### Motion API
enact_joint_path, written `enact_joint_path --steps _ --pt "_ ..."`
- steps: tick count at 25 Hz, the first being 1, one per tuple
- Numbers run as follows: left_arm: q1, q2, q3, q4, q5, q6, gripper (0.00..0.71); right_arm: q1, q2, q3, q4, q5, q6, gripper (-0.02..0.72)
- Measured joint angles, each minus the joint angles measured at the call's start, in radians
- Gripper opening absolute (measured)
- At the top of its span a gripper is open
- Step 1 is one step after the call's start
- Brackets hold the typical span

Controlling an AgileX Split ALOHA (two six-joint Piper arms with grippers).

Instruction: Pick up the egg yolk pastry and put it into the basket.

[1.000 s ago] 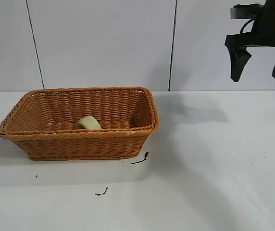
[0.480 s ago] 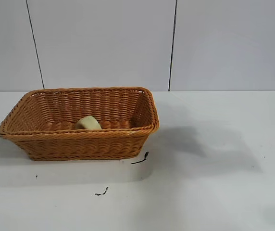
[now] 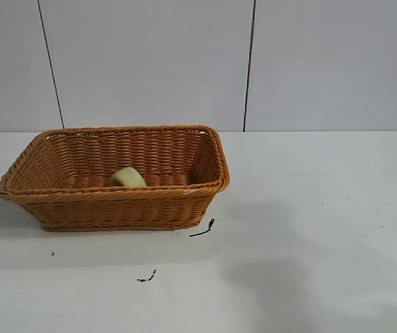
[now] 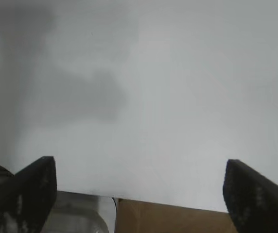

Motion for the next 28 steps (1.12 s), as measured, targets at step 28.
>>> enact_joint_path --steps 28 --pt "0.000 0.000 0.000 0.000 0.000 0.000 0.695 0.000 -0.728 0.141 0.016 -0.023 -0.005 0.644"
